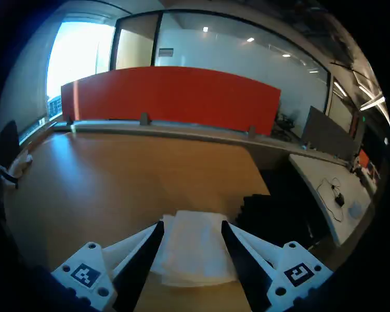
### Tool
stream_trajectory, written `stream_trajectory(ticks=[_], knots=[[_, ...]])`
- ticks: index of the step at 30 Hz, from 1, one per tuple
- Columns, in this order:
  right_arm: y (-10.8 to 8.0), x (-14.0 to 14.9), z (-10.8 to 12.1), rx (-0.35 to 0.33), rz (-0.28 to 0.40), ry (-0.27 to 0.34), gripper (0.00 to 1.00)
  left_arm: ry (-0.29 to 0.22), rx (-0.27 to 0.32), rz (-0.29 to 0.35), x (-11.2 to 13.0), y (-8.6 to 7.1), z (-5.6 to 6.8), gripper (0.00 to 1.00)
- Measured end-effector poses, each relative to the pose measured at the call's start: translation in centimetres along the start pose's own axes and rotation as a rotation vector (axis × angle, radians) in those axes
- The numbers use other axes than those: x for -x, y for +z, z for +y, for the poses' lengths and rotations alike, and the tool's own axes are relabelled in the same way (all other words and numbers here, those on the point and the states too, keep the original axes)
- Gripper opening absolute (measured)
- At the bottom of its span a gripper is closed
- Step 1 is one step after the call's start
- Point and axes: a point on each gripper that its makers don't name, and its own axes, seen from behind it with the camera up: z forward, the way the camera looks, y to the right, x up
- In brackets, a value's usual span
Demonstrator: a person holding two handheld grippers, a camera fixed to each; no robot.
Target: Fold towel
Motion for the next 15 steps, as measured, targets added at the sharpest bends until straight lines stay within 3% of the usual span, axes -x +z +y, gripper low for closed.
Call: stream_trajectory(ticks=[15], knots=[[-1.5, -6.5, -1.7, 0.042, 0.225, 0.062, 0.85, -0.022, -0.030, 0.118, -3.2, -0.5, -1.7, 0.74]])
